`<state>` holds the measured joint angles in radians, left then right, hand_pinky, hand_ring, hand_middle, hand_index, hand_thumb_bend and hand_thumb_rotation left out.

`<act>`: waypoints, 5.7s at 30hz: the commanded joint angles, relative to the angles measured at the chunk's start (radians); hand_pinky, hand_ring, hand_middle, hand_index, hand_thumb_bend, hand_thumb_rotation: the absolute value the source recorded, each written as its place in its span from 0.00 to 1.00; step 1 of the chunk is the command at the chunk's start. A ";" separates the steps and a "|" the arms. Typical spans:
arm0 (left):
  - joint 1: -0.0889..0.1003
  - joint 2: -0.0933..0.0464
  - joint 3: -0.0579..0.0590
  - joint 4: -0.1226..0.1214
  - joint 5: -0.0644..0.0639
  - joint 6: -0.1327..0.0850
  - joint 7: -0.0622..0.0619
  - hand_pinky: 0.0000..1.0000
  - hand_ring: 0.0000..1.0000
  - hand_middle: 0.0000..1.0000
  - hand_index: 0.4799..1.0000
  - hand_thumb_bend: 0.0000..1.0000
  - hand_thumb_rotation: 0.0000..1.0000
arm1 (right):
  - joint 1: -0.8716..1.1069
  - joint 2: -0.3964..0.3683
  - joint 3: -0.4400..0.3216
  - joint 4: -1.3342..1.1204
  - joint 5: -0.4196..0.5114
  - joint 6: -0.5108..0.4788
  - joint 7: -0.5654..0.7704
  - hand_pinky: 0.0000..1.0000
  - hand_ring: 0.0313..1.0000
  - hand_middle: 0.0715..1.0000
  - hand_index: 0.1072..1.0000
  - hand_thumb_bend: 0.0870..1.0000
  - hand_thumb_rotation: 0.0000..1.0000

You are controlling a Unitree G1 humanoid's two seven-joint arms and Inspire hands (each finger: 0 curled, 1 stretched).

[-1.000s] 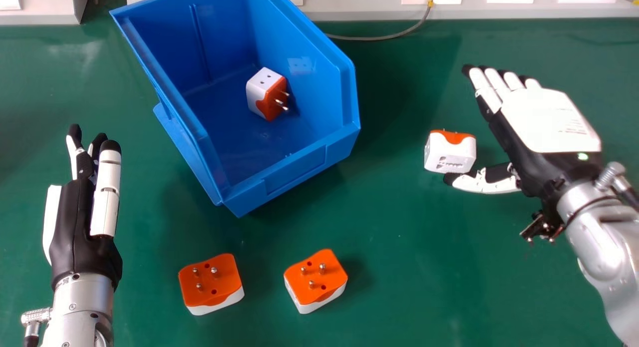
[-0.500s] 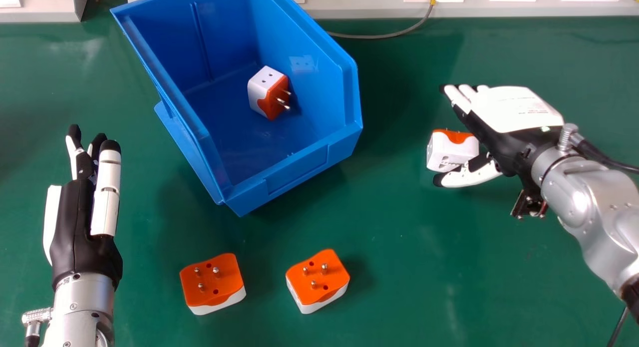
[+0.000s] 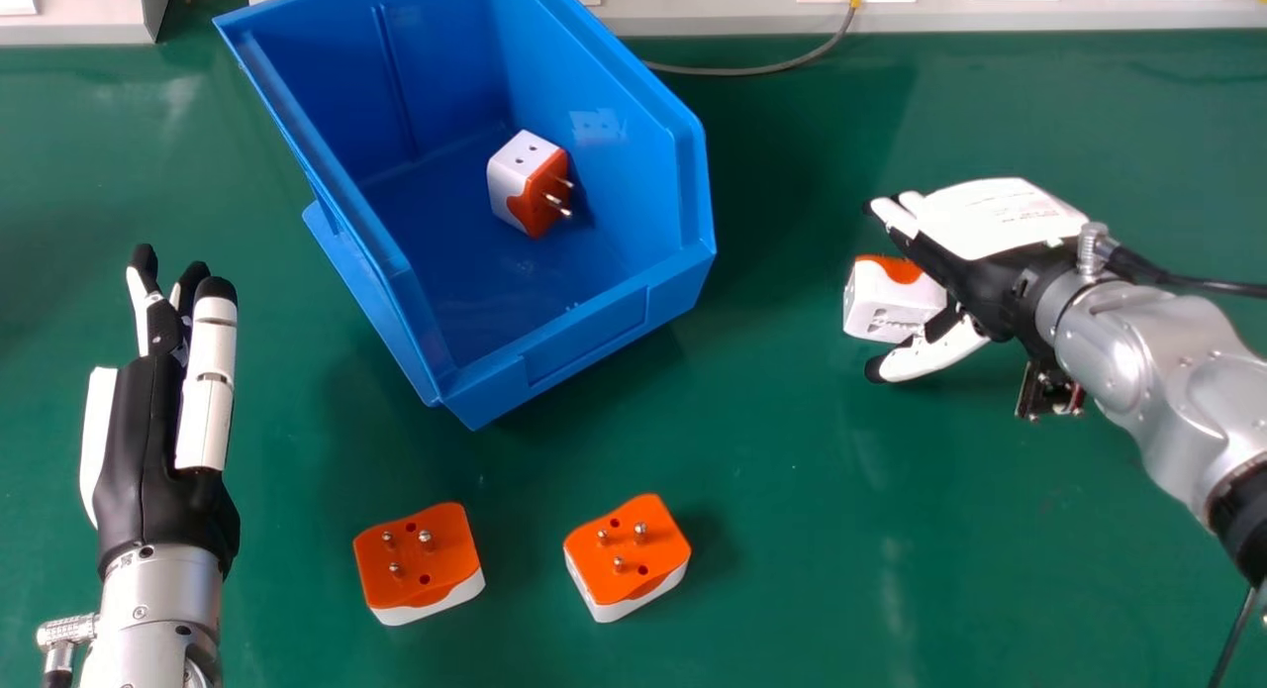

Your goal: Pick all objects and put in blue box

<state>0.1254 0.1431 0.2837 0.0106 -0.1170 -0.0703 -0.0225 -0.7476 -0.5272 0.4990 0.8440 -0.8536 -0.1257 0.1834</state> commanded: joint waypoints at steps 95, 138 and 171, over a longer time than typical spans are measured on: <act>0.229 0.029 0.029 -0.283 -0.007 0.052 -0.058 0.98 0.99 0.99 0.97 0.23 0.91 | -0.158 0.074 0.108 0.360 0.020 -0.045 -0.306 0.34 0.47 0.52 0.53 0.44 0.01; 0.193 0.012 0.013 -0.273 0.006 0.072 -0.033 0.98 0.99 1.00 0.98 0.21 0.91 | -0.142 0.083 0.000 0.290 0.156 0.043 -0.227 0.07 0.10 0.14 0.41 0.44 0.13; 0.135 0.019 0.006 -0.223 0.035 0.100 -0.015 0.96 0.99 1.00 0.97 0.23 0.92 | 0.255 -0.084 -0.245 -0.573 0.253 0.109 -0.039 0.03 0.05 0.07 0.41 0.43 0.14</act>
<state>0.2694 0.1555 0.2897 -0.2064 -0.0878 0.0351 -0.0406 -0.5083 -0.5939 0.2890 0.3543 -0.6272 -0.0232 0.1367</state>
